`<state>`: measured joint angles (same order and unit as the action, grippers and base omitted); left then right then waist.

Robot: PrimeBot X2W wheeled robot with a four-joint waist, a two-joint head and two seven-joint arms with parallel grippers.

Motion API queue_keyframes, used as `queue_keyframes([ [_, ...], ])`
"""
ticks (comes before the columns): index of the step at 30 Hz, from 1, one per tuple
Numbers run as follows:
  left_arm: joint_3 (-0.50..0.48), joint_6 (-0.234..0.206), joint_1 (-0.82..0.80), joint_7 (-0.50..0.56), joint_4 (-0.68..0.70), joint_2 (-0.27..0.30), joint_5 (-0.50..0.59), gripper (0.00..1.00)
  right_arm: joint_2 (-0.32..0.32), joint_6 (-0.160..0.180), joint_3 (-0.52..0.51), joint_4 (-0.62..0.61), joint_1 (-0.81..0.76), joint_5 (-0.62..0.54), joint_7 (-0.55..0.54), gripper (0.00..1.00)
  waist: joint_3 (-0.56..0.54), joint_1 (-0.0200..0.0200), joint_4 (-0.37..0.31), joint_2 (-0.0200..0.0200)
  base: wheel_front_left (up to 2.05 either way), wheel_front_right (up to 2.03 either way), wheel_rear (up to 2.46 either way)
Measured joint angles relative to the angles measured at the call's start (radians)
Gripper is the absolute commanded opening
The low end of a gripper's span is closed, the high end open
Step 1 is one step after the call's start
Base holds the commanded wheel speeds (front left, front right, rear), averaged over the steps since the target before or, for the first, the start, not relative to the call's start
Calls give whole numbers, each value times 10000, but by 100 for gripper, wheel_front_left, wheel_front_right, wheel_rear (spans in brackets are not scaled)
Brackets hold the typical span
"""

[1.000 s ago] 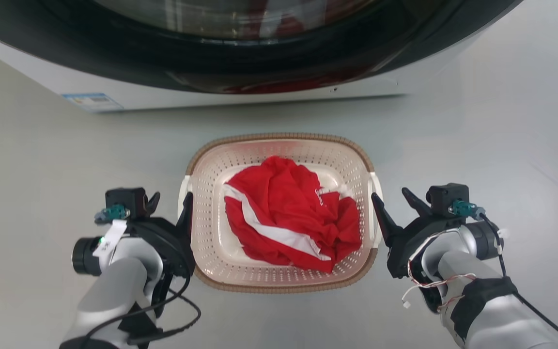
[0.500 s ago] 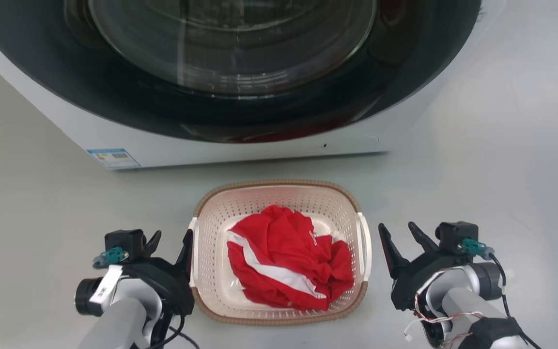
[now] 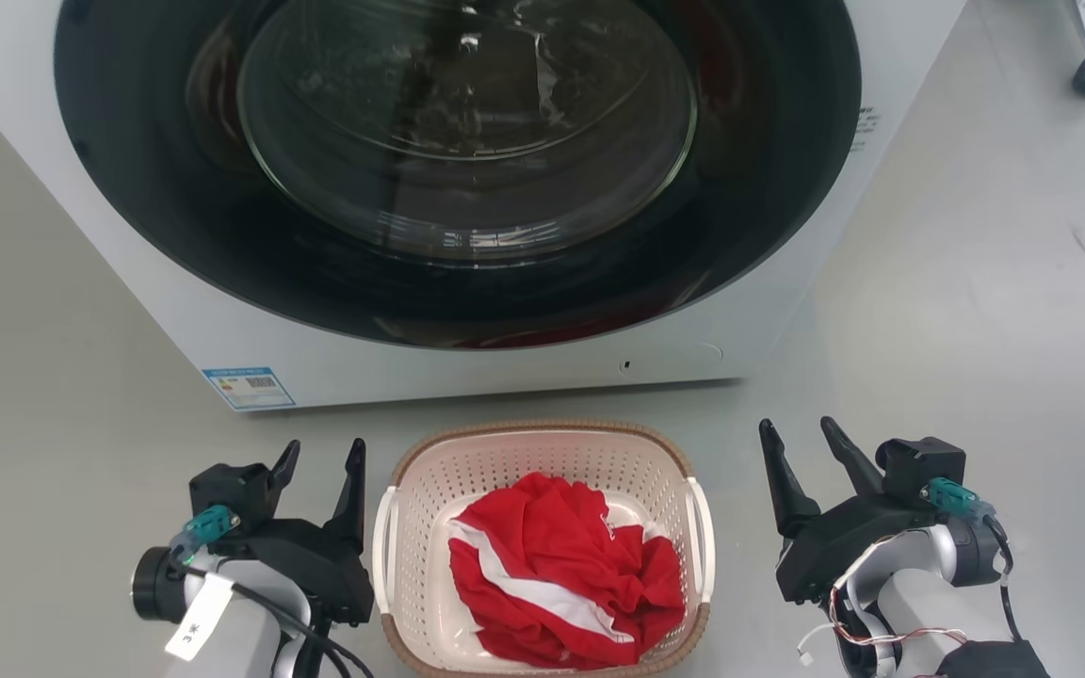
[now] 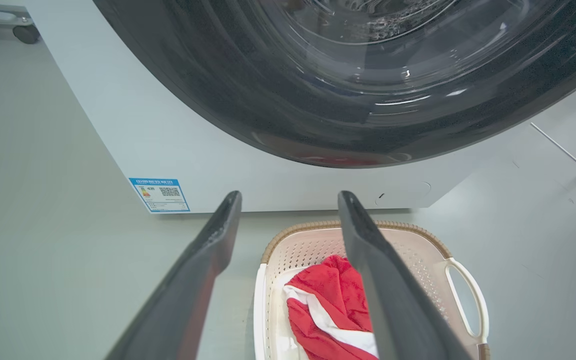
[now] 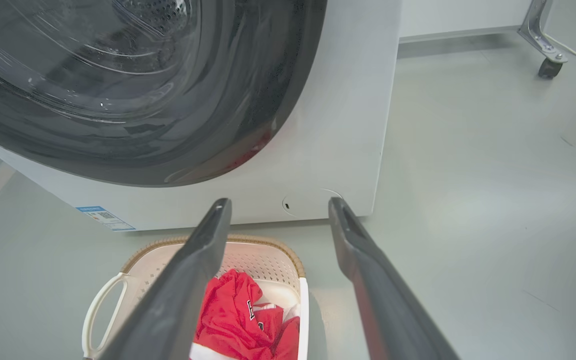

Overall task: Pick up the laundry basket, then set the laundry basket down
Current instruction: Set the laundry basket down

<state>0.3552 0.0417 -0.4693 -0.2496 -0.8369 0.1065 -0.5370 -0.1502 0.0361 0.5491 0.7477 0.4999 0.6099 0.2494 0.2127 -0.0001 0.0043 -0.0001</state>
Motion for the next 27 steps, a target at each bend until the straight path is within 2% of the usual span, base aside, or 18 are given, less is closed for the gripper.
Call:
queue_keyframes([
  [14,-439,-961,1929,0,3774,382,1083,100,-644,612,-700,-3166,-1627,-1220,2,100,-850,1,-6,0,0,0,0],
  [27,-688,-1315,3969,-2,6278,548,1615,100,-842,800,-1315,-5239,-3315,-1956,17,100,-1425,0,-56,1,0,0,0],
])
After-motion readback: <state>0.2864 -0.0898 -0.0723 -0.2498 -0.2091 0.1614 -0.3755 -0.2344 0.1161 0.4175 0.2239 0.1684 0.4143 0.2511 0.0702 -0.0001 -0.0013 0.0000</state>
